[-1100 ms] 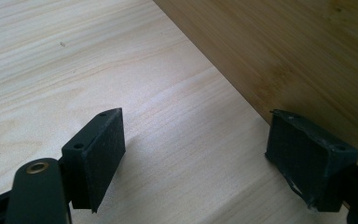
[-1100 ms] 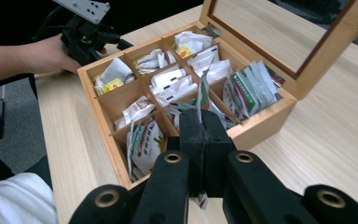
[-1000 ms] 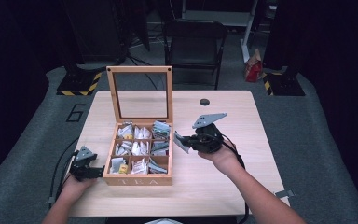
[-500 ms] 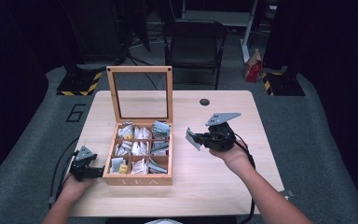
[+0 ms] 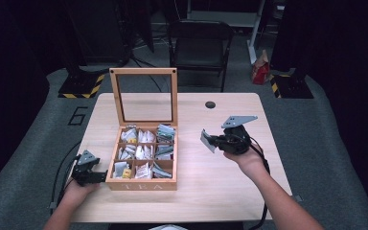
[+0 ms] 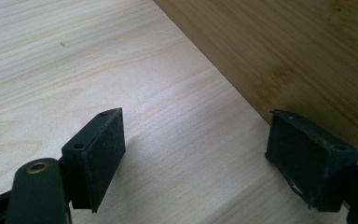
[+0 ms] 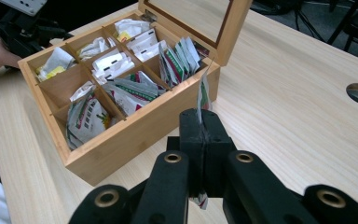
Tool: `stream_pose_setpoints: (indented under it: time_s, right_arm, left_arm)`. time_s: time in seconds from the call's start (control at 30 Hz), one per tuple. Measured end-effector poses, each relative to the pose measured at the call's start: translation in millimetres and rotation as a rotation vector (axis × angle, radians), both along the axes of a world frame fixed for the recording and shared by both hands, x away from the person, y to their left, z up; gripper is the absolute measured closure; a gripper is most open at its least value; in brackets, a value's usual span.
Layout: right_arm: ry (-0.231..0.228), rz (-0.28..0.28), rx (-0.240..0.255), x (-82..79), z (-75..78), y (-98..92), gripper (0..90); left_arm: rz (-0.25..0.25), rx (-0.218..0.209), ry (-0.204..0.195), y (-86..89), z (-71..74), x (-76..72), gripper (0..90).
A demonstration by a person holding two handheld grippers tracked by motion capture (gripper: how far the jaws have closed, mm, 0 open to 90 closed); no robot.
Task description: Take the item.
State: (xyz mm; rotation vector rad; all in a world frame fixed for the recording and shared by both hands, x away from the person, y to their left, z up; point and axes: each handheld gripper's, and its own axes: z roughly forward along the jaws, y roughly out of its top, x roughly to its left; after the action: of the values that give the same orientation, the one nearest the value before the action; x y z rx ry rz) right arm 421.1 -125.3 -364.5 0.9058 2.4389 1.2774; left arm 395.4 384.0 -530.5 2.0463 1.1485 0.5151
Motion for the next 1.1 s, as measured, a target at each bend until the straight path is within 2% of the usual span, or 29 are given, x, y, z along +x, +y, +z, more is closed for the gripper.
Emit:
stream_pose_setpoints:
  time_s: [0.23, 0.77, 0.93, 0.97, 1.1]
  right_arm:
    - [0.001, -0.013, -0.010, 2.2, -9.9, -3.7, 89.3]
    - [0.018, -0.024, -0.051, 2.3, -45.2, -2.7, 89.3]
    - [0.030, -0.031, -0.047, 3.6, -56.2, -4.2, 89.3]
    - [0.034, -0.033, -0.046, 3.7, -58.7, -4.3, 89.3]
    - [0.051, -0.046, -0.053, 3.3, -68.8, -4.8, 89.3]
  left_arm:
    - [0.001, 0.000, 0.000, 0.0, 0.0, 0.0, 19.0]
    - [-0.002, 0.002, 0.005, 0.2, 0.4, -0.1, 19.0]
    - [-0.003, 0.004, 0.006, 0.3, 0.6, -0.1, 19.0]
    - [0.000, 0.002, -0.007, 0.1, -0.1, 0.4, 19.0]
    - [-0.002, 0.002, 0.005, 0.2, 0.5, -0.1, 19.0]
